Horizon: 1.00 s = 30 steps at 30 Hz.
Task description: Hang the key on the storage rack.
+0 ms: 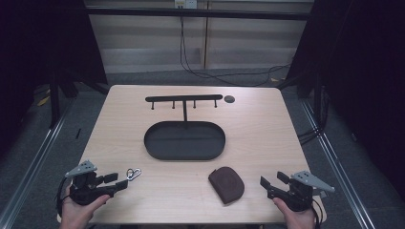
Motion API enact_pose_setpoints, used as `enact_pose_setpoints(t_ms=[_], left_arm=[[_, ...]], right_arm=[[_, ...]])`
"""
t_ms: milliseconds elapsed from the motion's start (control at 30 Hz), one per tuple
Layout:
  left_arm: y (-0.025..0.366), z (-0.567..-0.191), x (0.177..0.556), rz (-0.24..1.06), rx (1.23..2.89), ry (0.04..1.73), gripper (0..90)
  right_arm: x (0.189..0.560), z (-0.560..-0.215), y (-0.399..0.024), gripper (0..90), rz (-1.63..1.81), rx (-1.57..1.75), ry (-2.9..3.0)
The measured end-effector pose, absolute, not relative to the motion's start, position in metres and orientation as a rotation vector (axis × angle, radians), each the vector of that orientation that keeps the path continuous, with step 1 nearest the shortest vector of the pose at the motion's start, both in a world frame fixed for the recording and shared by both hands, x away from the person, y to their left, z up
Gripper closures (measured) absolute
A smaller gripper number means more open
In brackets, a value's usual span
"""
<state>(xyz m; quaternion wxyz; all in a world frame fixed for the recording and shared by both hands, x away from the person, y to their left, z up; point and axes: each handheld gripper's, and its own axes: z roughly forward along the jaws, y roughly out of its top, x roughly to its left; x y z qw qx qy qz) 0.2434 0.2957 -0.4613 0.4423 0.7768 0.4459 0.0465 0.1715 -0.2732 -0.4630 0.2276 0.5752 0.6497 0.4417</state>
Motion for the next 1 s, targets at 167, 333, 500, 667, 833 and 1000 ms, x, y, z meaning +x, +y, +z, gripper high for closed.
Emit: enact_pose_setpoints(t_ms=[167,333,500,667,833,1000], left_arm=[[0.295,-0.462,0.244,0.105,1.955,1.102,47.4],[0.293,-0.463,0.242,0.101,1.970,1.089,50.6],[0.293,-0.461,0.240,0.104,2.000,1.054,54.1],[0.293,-0.456,0.241,0.112,2.002,1.025,57.7],[0.293,-0.450,0.245,0.119,2.017,1.021,62.7],[0.291,-0.445,0.249,0.121,2.029,1.031,64.5]], right_arm=[[0.173,-0.465,-0.274,28.3,1.214,1.603,1.797],[0.174,-0.465,-0.273,28.6,1.208,1.598,1.817],[0.174,-0.465,-0.273,28.9,1.212,1.595,1.821],[0.174,-0.465,-0.272,29.9,1.208,1.588,1.836],[0.175,-0.465,-0.272,30.0,1.218,1.598,1.836],[0.175,-0.465,-0.271,30.0,1.213,1.589,1.848]])
